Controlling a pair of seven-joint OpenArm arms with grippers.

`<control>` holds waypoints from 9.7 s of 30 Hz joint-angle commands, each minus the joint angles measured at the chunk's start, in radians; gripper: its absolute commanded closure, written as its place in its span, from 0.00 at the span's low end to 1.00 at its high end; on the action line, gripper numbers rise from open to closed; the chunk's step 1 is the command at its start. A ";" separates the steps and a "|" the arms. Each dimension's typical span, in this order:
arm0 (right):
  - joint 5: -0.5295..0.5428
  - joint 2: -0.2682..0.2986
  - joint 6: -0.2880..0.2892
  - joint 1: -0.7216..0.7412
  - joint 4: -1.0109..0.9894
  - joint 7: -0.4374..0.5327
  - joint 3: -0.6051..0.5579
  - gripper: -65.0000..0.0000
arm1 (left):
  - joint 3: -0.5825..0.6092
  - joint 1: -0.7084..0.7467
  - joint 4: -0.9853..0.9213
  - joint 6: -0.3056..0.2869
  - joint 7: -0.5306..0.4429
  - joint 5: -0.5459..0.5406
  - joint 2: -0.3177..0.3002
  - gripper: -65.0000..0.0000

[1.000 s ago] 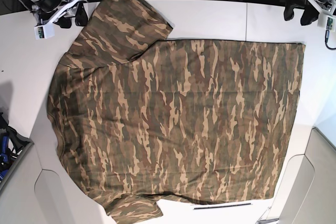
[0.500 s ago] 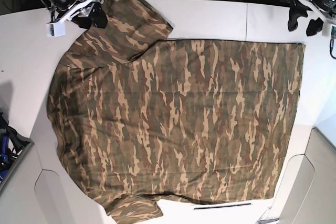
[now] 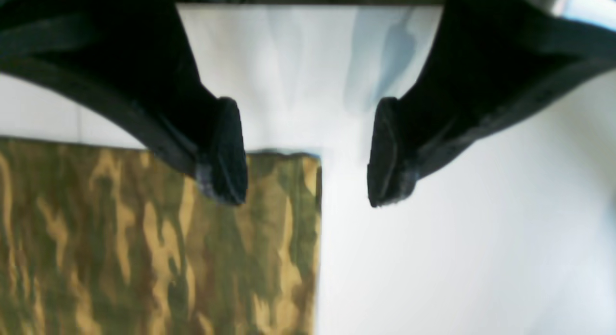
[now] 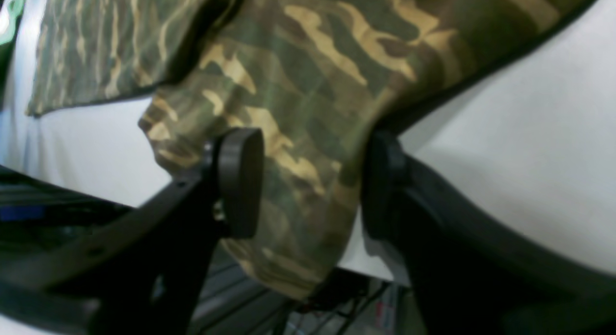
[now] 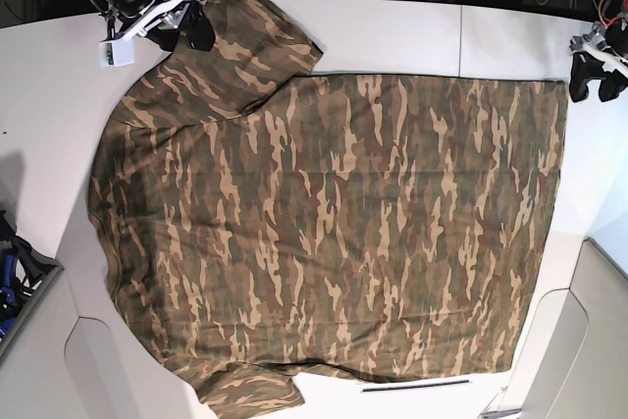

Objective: Fold the T-shirt properly
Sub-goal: 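Move both grippers down to the shirt's shoulder corners, then close both grippers on the shoulder corners of the shirt, then lift the shirt by its shoulders with both grippers, then drag the held shoulders back across the table with both grippers, then release the shoulder corners and move both grippers toward the hem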

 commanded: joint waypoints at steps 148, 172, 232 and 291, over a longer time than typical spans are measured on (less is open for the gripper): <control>-0.084 0.010 0.122 0.821 -0.610 -0.087 0.472 0.49 | 0.179 -0.836 -0.622 -0.026 -0.052 0.240 0.045 0.36; -0.172 -0.111 0.035 0.867 -0.718 0.124 0.311 0.55 | 0.182 -0.845 -0.740 0.042 -0.208 0.289 0.108 0.46; 0.163 0.031 0.220 0.418 -0.310 -0.199 0.337 1.00 | 0.081 -0.296 -0.275 -0.183 0.057 -0.124 -0.037 1.00; 0.399 0.158 0.235 0.185 -0.295 -0.321 0.554 0.50 | -0.084 0.133 0.154 -0.183 0.175 -0.116 0.149 0.62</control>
